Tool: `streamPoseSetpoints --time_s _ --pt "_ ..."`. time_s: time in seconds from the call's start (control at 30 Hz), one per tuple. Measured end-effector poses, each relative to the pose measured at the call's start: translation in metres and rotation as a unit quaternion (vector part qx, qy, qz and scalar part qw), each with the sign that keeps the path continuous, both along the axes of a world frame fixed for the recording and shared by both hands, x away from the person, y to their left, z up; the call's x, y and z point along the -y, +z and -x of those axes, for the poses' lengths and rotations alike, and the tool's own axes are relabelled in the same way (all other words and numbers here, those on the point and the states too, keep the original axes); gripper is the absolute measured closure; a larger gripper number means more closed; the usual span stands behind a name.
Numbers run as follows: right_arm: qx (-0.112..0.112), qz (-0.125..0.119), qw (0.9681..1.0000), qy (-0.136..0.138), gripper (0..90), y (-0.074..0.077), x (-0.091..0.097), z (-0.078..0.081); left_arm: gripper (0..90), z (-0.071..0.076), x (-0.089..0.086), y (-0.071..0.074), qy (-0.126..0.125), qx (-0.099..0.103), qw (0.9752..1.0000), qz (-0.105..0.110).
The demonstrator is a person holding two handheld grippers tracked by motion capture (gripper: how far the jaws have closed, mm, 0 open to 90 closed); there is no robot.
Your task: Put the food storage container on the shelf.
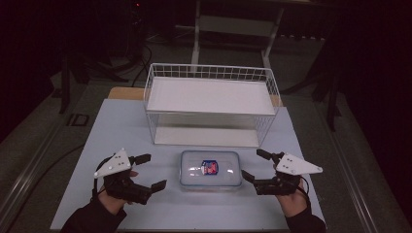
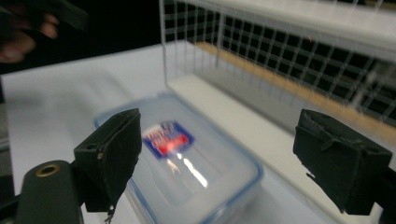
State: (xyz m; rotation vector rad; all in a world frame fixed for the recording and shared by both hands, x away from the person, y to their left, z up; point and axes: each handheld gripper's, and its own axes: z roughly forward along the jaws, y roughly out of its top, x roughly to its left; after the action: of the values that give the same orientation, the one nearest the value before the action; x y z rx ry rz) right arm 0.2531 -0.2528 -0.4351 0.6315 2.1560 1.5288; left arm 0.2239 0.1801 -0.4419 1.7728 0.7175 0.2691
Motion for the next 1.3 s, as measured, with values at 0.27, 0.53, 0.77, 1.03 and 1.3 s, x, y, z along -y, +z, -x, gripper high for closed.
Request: streamPoseSetpoints --time_s 0.27,0.53,0.77,1.03,1.3 --pt "0.007 0.017 0.9996 -0.022 16.3 0.008 -0.005 0.005 0.3 -0.018 0.010 0.016 0.002 -0.017 0.9997 -0.017" --pt "0.039 0.000 0.9987 -0.034 14.9 0.010 -0.001 0.007 0.3 -0.037 0.024 0.021 0.026 -0.026 0.9988 -0.032" --pt "0.018 0.002 0.9991 -0.038 12.9 0.009 -0.003 0.008 0.3 -0.057 0.038 0.009 0.025 -0.068 0.9967 -0.037" --pt "-0.004 0.003 0.9991 -0.042 9.4 0.003 -0.007 0.008 0.3 -0.077 0.041 -0.015 0.041 -0.176 0.9834 -0.013" --pt "-0.015 0.011 0.9993 -0.033 9.5 -0.007 -0.013 0.010 0.4 -0.091 0.043 -0.043 0.036 -0.293 0.9556 0.002"
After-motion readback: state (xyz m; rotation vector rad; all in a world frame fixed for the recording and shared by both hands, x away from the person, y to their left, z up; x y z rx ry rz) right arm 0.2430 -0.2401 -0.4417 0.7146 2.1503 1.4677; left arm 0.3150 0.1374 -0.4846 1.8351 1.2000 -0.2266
